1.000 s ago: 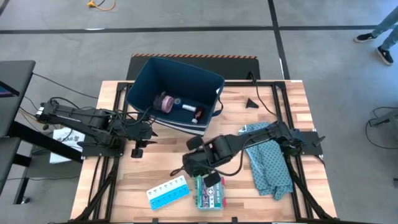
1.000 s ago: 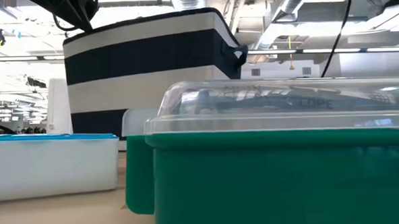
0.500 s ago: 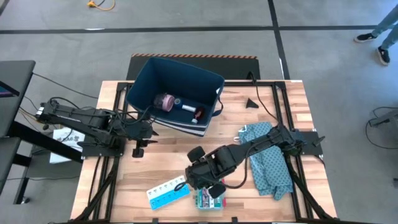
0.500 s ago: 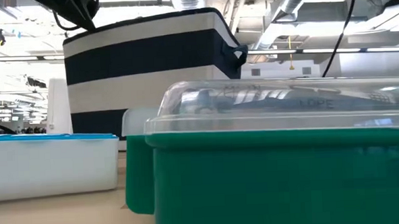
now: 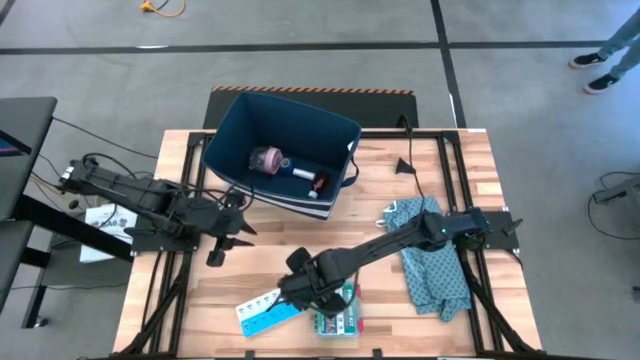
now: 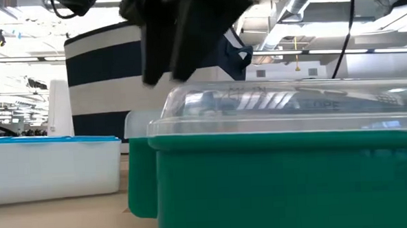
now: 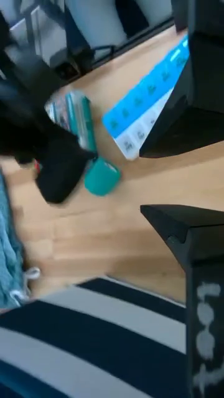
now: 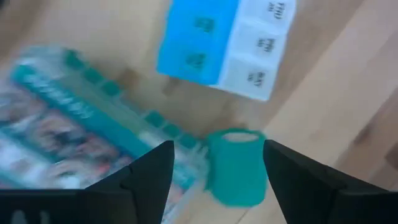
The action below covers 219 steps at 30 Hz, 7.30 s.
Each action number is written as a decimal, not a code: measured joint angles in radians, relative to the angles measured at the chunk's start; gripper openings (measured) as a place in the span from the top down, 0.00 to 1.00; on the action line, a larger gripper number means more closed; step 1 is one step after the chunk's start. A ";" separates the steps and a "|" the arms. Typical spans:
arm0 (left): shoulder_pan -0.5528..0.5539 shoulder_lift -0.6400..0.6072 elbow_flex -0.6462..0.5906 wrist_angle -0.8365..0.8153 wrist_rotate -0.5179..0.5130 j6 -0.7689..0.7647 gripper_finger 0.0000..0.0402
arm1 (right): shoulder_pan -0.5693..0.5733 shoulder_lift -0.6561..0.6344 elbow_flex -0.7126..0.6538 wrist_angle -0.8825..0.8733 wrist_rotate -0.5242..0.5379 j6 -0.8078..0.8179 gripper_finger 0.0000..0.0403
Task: Pick & place medical supplies in basket/bin
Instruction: Put the green bandage into the laundry organizer, then put the first aid kit into the laundry organizer
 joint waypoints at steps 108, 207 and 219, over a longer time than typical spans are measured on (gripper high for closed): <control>-0.142 0.000 0.000 0.005 -0.134 -0.091 0.70 | -0.577 -0.018 0.000 -0.001 0.173 -0.185 0.38; -0.098 0.240 -0.001 0.144 -0.145 -0.133 0.70 | 0.365 -0.447 -0.610 0.182 -0.022 0.287 0.40; -0.098 0.240 -0.001 0.146 -0.125 -0.154 0.70 | 0.272 -0.439 -0.770 0.354 -0.194 0.375 0.54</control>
